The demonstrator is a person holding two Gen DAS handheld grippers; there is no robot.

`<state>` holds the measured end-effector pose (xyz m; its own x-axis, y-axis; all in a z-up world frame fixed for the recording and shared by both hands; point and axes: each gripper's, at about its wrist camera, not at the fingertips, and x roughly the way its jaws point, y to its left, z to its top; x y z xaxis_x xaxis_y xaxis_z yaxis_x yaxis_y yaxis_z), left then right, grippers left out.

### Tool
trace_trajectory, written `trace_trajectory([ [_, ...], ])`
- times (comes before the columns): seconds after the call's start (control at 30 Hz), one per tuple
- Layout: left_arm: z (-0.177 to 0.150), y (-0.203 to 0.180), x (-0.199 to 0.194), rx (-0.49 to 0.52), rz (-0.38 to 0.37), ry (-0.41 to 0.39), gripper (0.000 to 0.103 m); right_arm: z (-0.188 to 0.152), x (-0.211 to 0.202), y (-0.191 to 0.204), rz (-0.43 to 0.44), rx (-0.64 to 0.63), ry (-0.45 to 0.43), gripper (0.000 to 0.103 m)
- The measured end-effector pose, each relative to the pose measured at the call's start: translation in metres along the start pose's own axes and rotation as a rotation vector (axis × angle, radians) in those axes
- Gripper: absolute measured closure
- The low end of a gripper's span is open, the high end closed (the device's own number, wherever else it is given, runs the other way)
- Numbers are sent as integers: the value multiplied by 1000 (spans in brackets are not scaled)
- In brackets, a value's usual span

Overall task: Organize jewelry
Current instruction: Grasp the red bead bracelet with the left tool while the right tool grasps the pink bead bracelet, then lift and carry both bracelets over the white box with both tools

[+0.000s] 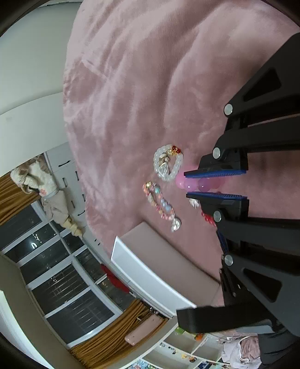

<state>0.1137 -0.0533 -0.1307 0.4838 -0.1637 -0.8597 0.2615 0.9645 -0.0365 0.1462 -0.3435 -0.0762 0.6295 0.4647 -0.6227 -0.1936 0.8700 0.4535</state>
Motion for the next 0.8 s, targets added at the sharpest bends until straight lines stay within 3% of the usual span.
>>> trace_trajectory([
  [0.5,46,4,-67,20,11,-119,88,14,-18,40,-24,-124,-1,91],
  [0.8,71,43,-113,1,74,-186,88,42,-9,75,27,-160,-11,91],
])
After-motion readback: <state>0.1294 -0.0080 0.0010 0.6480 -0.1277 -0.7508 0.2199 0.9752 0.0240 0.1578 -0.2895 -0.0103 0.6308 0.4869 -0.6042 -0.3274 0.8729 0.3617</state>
